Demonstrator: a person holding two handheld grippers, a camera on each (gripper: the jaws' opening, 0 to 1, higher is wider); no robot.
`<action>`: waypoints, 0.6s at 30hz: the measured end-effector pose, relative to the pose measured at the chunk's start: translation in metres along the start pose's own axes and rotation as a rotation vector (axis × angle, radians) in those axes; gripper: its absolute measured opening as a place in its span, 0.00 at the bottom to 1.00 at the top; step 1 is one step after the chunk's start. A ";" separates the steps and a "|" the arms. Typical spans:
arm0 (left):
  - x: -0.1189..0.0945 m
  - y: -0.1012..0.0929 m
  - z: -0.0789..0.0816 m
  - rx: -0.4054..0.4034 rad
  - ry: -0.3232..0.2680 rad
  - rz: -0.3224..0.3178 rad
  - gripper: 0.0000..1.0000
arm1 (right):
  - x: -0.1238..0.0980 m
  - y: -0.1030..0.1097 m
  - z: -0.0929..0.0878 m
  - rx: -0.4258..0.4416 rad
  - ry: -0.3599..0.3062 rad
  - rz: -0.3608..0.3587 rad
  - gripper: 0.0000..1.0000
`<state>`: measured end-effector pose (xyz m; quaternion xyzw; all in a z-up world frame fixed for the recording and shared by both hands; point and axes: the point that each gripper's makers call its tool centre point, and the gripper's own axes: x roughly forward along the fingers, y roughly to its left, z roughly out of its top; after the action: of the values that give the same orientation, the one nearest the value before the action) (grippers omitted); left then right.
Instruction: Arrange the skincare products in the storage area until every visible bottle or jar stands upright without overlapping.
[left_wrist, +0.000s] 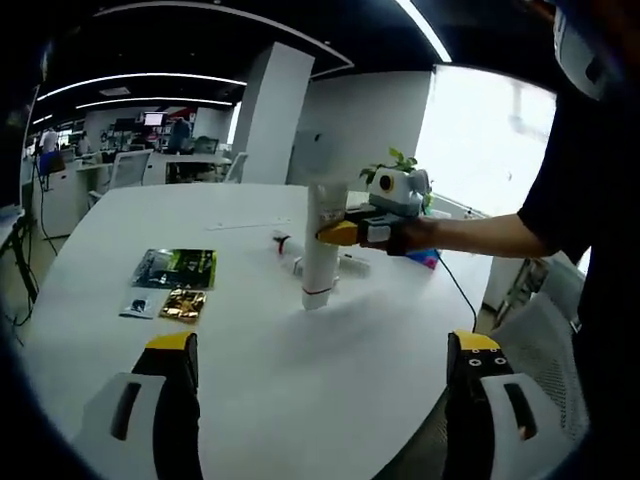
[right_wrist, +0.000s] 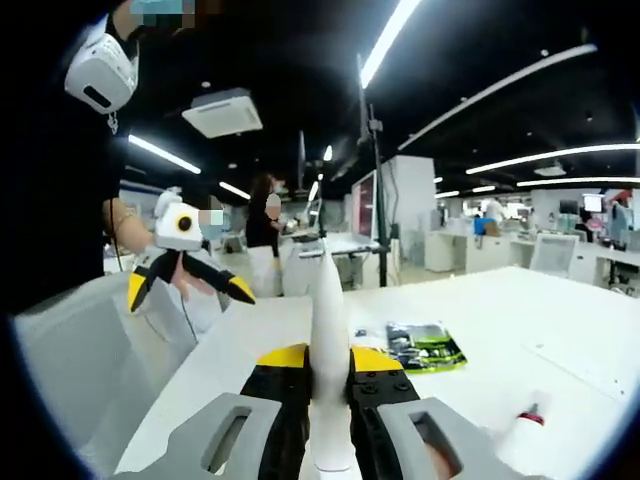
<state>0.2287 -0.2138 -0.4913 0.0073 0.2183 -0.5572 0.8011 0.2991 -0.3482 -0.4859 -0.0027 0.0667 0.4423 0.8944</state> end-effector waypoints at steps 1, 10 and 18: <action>0.000 0.001 0.001 -0.003 -0.004 0.001 0.96 | 0.000 0.000 0.000 -0.001 0.000 0.001 0.05; -0.003 0.005 -0.002 -0.010 -0.002 0.012 0.95 | 0.003 -0.005 -0.008 -0.022 0.016 -0.002 0.05; -0.003 0.003 -0.005 -0.011 0.009 0.010 0.94 | 0.001 -0.003 -0.012 -0.008 0.003 -0.007 0.05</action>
<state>0.2289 -0.2090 -0.4955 0.0063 0.2250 -0.5517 0.8031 0.3002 -0.3500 -0.4982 -0.0073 0.0663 0.4393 0.8959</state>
